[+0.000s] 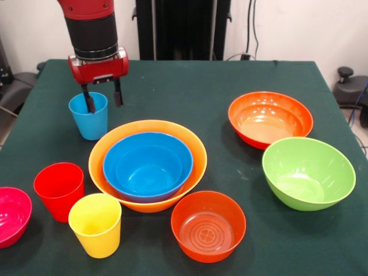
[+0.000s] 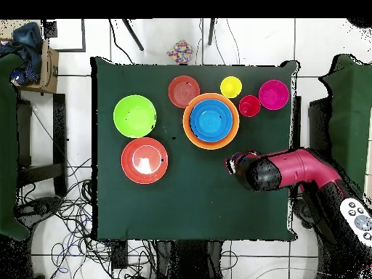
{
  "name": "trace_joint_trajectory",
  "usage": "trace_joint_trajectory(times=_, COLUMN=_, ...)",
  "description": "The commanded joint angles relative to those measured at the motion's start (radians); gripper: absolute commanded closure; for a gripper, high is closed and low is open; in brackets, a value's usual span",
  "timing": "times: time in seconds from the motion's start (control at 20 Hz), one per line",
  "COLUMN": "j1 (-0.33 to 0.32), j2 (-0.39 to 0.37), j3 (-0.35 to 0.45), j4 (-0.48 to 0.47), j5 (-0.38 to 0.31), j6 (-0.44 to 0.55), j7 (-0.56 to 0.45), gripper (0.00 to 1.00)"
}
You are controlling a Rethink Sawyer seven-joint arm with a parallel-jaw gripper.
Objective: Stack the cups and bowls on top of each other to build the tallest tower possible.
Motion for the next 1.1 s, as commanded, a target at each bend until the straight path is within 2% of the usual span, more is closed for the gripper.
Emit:
trace_joint_trajectory(times=0.05, j1=-0.004, j2=0.015, j3=-0.024, j4=0.086, j5=-0.089, j6=-0.017, j7=-0.292, gripper=0.00)
trace_joint_trajectory(times=0.65, j1=-0.003, j2=0.018, j3=-0.020, j4=0.087, j5=-0.095, j6=-0.010, j7=-0.283, gripper=0.00)
trace_joint_trajectory(times=1.1, j1=0.030, j2=0.063, j3=-0.061, j4=0.044, j5=-0.155, j6=-0.021, j7=-0.247, gripper=0.00)
